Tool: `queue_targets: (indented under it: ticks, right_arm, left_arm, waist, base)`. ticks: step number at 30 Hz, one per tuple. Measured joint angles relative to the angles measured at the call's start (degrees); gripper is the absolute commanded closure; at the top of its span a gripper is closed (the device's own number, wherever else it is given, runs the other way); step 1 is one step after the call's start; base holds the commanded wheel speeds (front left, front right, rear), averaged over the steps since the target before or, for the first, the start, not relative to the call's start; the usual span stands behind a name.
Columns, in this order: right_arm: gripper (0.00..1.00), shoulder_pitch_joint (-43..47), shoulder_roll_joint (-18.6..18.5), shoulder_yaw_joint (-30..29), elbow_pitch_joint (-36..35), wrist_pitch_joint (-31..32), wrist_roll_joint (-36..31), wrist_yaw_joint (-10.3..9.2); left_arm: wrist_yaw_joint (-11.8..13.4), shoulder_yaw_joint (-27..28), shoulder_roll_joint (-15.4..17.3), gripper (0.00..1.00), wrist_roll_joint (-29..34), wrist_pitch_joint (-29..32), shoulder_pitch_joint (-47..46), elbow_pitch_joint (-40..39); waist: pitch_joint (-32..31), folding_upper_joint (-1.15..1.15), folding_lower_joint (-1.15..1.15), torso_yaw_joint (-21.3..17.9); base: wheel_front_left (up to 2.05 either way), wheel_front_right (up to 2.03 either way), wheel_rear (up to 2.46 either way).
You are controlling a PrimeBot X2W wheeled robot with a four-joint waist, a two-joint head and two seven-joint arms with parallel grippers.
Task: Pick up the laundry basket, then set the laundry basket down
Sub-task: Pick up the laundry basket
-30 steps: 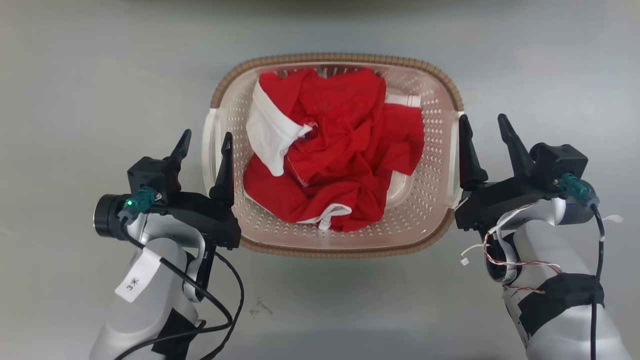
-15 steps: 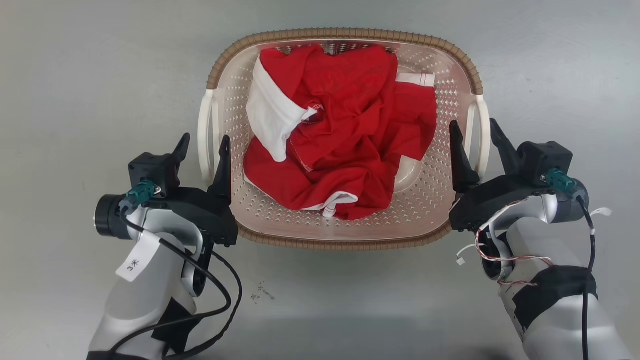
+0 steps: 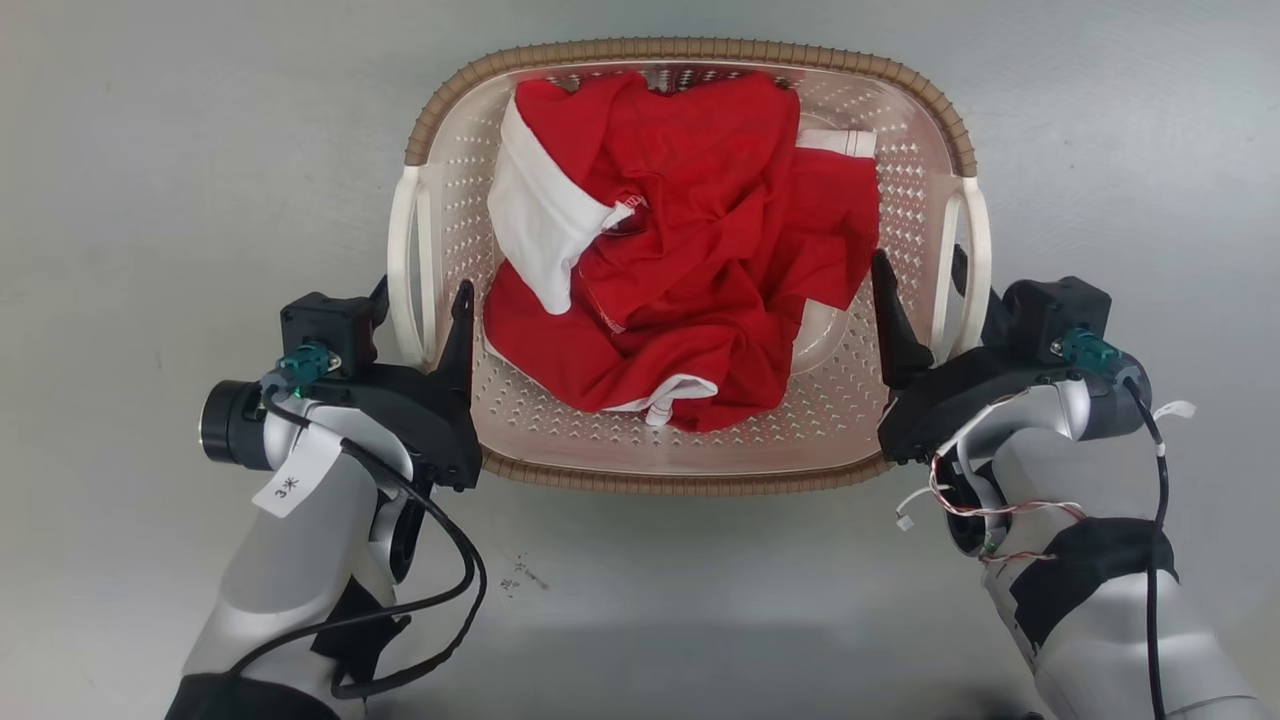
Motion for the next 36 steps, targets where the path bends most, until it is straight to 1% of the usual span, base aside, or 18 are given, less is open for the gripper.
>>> queue_targets:
  ticks: [2,3,4,5,6,7,8,9,10,11,21,23,36]
  right_arm:
    - [0.02,-0.6,0.0,1.1,0.1,0.0,1.2,-0.05]
    - [0.16,-0.8,0.0,1.7,0.1,-0.3,1.6,-0.08]
    - [0.26,-0.9,0.0,2.2,0.1,-0.4,2.0,-0.14]
    - [0.4,-0.9,0.0,2.7,0.2,-0.4,2.4,-0.18]
    - [0.52,-0.9,0.0,3.1,0.2,-0.4,2.7,-0.63]
    - [0.58,-0.9,-0.1,3.5,0.4,-0.4,3.2,-0.65]
    - [0.69,-1.0,-0.2,3.9,0.6,-0.4,3.8,-0.66]
    - [0.8,-1.0,-0.2,4.4,0.8,-0.4,4.3,-0.91]
    - [0.94,-1.0,-0.1,4.7,1.0,-0.4,4.6,-1.22]
    - [1.0,-1.2,0.1,5.0,1.3,-0.4,5.1,-1.7]
    - [1.0,-1.3,0.1,9.2,3.1,-0.4,8.8,-3.15]
    - [1.0,-1.3,0.1,10.8,3.4,-0.4,10.2,-3.59]
    - [1.0,2.1,0.1,16.3,5.4,-0.5,17.5,-4.1]
  left_arm:
    - [-0.4,-0.3,-0.1,0.0,0.0,0.0,-0.4,0.8]
    - [-0.4,-0.4,-0.1,0.0,0.0,0.0,-0.7,1.0]
    - [-0.4,-0.5,-0.2,0.1,0.0,0.0,-0.9,1.3]
    - [-0.4,-0.5,-0.2,0.42,0.0,0.0,-1.1,1.7]
    - [-0.5,-0.6,-0.2,0.63,0.0,0.0,-1.2,2.1]
    - [-0.8,-0.7,-0.2,0.86,-0.1,0.0,-1.2,2.5]
    - [-0.9,-0.9,-0.2,1.0,-0.1,0.1,-1.2,2.8]
    - [-0.9,-1.1,-0.2,1.0,-0.1,0.3,-1.3,3.2]
    - [-0.9,-1.3,-0.3,1.0,-0.1,0.3,-1.3,3.6]
    - [-0.9,-1.3,-0.6,1.0,-0.3,0.3,-1.4,3.9]
    - [-1.4,-1.7,-0.5,1.0,-1.6,-0.1,-1.8,7.3]
    - [-1.4,-2.3,-0.5,1.0,-2.5,-0.3,-1.7,8.1]
    - [-1.4,-4.7,-0.5,1.0,-7.3,-1.3,2.6,11.0]
  waist:
    - [0.1,0.0,0.0,0.2]
    - [0.1,0.0,0.0,0.2]
    - [0.1,0.0,0.0,0.3]
    - [0.1,0.0,0.0,0.4]
    - [0.1,0.0,0.0,0.5]
    - [0.1,0.0,0.0,0.5]
    - [0.0,0.0,0.0,0.5]
    - [0.0,0.0,0.0,0.6]
    - [-0.1,0.0,0.0,0.6]
    - [-0.2,0.0,0.0,0.6]
    - [-2.8,0.0,0.0,0.3]
    - [-4.2,0.0,0.0,0.1]
    - [-12.9,0.0,0.0,-1.3]
  base:
    - [0.0,0.0,0.0]
    - [0.0,0.0,0.0]
    - [0.0,0.0,0.0]
    - [0.0,0.0,0.0]
    - [0.0,0.0,0.0]
    - [0.0,0.0,0.0]
    - [0.0,0.0,0.0]
    - [0.0,0.0,0.0]
    - [0.0,0.0,0.0]
    - [0.0,0.0,0.0]
    - [0.0,0.0,0.0]
    - [0.0,0.0,0.0]
    - [0.0,0.0,0.0]
